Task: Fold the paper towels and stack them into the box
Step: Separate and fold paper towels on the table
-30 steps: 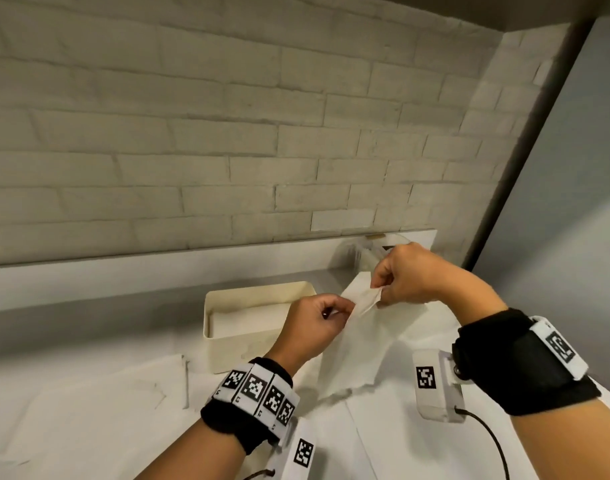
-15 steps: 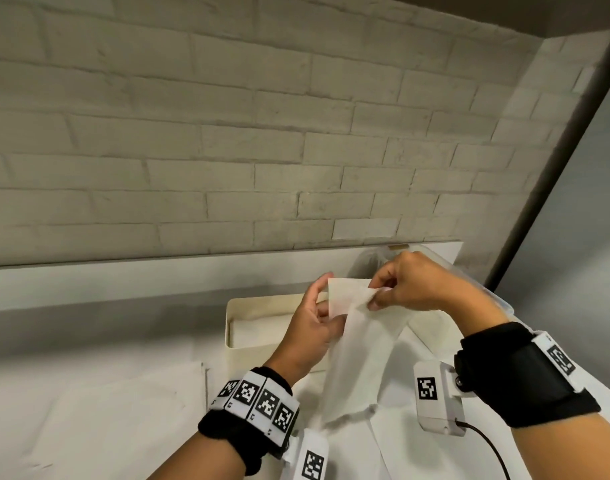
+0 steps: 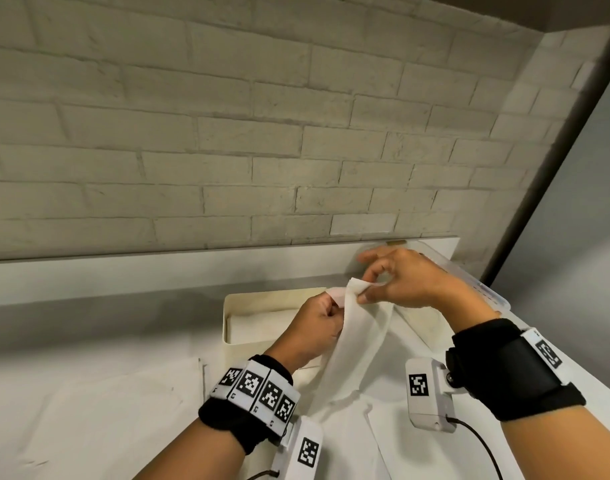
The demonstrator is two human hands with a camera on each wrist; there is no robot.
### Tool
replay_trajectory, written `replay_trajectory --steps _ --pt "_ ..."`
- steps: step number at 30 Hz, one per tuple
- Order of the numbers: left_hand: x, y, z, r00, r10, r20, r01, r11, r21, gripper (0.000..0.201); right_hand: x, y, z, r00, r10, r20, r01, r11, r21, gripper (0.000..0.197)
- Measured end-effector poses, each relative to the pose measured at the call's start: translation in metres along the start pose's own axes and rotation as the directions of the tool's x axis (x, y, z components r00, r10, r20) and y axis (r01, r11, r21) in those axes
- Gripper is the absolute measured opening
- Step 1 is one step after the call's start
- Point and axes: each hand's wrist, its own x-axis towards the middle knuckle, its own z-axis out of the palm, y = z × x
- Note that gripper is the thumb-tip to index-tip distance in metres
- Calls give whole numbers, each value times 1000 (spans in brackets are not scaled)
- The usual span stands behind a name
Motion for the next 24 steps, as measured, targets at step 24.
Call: replay_trajectory --steps 24 --pt "-3 16 -17 998 -22 61 18 997 72 32 8 -7 10 1000 -10 -28 19 943 332 16"
